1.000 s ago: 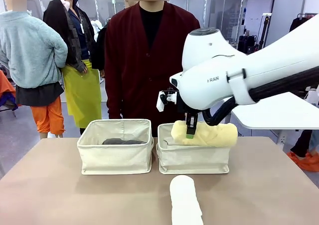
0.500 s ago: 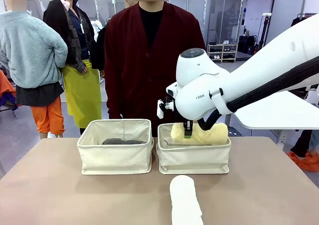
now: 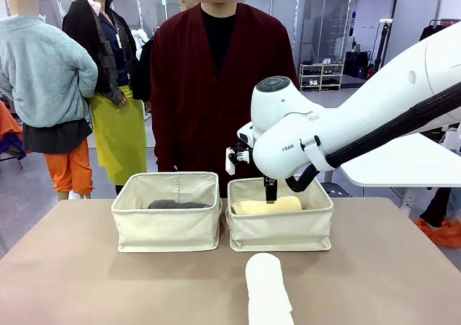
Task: Divide the towels into two baskets.
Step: Pick up one hotel-folded towel from the bottom of the table and place it in the Fabric basket indicated by the person.
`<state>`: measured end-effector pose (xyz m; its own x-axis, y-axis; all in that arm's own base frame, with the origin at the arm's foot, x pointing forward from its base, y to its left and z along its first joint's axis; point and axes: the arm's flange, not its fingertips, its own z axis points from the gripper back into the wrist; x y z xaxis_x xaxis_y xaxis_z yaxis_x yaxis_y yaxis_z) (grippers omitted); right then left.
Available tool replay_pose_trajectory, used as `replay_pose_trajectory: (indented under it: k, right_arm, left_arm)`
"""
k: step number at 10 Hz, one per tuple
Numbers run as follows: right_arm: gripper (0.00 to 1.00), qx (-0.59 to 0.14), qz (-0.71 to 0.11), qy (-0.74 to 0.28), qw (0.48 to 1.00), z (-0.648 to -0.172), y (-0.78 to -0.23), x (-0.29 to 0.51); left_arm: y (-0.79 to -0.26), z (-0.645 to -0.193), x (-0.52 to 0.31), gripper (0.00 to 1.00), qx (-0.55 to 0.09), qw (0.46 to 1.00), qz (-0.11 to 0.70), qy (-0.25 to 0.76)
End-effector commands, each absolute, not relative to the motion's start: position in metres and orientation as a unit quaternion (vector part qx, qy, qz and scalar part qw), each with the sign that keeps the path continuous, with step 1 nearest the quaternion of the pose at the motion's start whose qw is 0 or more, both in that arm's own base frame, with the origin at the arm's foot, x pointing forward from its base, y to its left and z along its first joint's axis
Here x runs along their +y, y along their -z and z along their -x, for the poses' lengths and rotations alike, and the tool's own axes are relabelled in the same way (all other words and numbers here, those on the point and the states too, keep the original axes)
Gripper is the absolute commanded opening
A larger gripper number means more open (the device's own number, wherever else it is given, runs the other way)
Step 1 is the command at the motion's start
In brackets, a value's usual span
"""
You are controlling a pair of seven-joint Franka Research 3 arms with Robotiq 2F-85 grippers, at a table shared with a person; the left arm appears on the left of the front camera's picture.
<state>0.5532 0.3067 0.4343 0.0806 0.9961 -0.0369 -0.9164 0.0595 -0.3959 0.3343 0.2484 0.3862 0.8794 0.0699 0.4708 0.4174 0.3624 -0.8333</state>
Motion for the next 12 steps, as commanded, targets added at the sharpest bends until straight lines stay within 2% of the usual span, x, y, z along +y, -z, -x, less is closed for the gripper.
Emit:
replay_pose_trajectory:
  k: [1,2,12]
  right_arm:
    - [1.00,-0.147,0.155,-0.634,0.743,-0.537,-0.437,0.296]
    - [1.00,-0.124,0.161,-0.667,0.717,-0.553,-0.434,0.307]
    - [1.00,-0.126,0.157,-0.660,0.723,-0.553,-0.434,0.308]
  left_arm:
    - [-0.388,-0.329,0.246,1.00,-0.225,0.794,0.554,0.109]
    - [-0.388,-0.329,0.246,1.00,-0.225,0.794,0.554,0.109]
    - [-0.388,-0.329,0.246,1.00,-0.225,0.794,0.554,0.109]
